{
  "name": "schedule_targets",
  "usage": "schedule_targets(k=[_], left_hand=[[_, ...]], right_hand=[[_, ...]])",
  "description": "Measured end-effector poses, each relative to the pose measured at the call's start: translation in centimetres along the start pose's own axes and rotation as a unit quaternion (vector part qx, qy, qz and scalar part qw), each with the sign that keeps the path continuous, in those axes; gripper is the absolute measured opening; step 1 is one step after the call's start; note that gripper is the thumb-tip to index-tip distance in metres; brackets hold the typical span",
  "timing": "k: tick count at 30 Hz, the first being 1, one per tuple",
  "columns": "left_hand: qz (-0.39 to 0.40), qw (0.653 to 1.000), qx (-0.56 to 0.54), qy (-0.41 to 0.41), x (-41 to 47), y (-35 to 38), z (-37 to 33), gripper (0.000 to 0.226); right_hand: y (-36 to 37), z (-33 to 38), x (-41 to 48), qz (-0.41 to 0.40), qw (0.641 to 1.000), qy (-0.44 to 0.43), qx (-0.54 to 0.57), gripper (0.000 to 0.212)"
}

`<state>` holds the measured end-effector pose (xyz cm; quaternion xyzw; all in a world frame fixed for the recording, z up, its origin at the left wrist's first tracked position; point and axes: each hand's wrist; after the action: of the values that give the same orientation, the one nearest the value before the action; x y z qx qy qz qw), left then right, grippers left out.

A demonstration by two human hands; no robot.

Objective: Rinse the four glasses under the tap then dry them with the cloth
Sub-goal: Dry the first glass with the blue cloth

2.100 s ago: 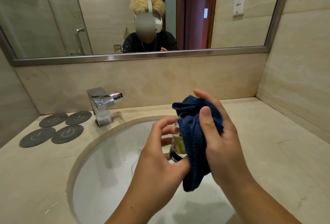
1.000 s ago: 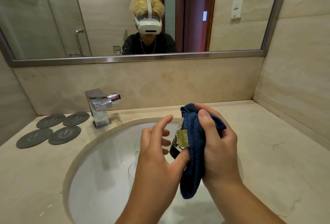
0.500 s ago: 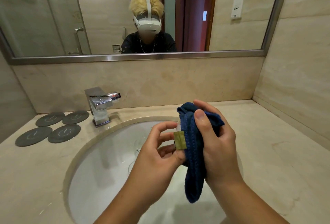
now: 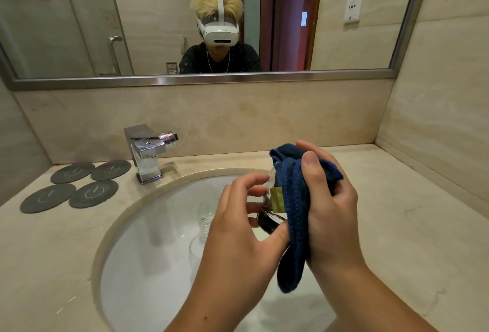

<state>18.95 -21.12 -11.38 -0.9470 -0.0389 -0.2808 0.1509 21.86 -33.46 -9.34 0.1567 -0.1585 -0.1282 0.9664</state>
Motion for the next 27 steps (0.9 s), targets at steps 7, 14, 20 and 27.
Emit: schedule_targets(k=[7, 14, 20, 27], left_hand=[[0.036, 0.983, -0.154, -0.098, 0.5, -0.4, 0.1, 0.048], [0.065, 0.932, -0.316, -0.167, 0.9, -0.6, 1.9, 0.058], [0.004, 0.996, -0.059, -0.059, 0.5, -0.4, 0.8, 0.035], [0.035, 0.998, -0.014, -0.056, -0.3, 0.7, -0.4, 0.048]], right_hand=[[-0.1, 0.3, 0.0, 0.019, 1.000, -0.020, -0.012, 0.028], [-0.2, 0.3, 0.1, 0.049, 0.999, 0.003, -0.018, 0.044], [0.1, 0.4, 0.2, -0.026, 0.998, 0.048, 0.021, 0.037], [-0.2, 1.1, 0.2, -0.071, 0.988, 0.105, 0.086, 0.043]])
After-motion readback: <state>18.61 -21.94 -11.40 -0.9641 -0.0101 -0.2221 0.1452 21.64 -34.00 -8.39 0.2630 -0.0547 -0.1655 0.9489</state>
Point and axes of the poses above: each hand's wrist, its own x-axis towards the middle knuckle, its own y-axis out of the palm, z = x × y, and after that the axes turned 6 degrees about y, right-handed
